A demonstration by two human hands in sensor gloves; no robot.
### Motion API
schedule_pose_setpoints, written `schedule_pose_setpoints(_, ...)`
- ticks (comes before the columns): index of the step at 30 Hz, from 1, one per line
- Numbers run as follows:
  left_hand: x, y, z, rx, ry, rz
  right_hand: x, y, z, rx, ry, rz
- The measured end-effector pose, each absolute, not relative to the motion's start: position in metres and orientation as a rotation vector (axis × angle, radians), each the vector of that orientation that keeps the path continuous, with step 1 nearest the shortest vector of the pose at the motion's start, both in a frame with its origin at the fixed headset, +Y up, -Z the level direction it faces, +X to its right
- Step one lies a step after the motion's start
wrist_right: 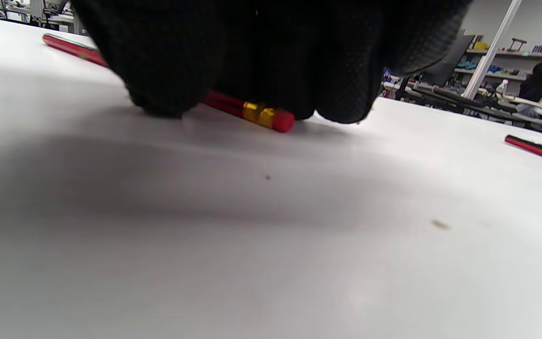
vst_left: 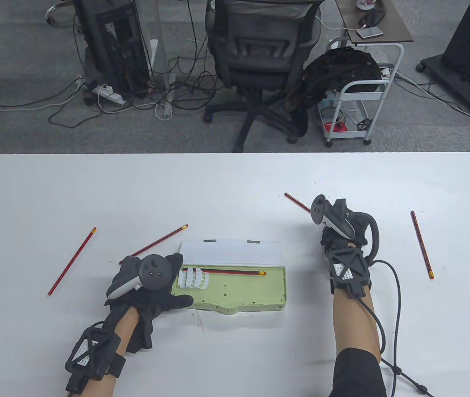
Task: Organize multifunction pencil case
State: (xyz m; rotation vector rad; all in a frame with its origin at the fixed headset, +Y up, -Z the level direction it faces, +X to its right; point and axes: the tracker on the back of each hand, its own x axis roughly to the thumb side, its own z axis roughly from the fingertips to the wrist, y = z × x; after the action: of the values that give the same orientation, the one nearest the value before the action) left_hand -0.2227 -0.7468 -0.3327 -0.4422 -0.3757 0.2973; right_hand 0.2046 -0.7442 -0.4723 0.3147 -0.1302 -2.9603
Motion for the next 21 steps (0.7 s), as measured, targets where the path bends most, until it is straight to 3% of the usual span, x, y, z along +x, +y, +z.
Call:
schedule_pose_setpoints(13, -0.223, -0.747, -0.333, -0.444, -0.376, 0.3, 0.18, -0.747, -0.471, 0.153, -0.037, -2.775)
schedule_pose_setpoints(21, -0.223, -0.747, -0.333, -0.444, -0.376, 0.299, 0.177, -0.757, -0.475, 0.139, -0.155, -2.722)
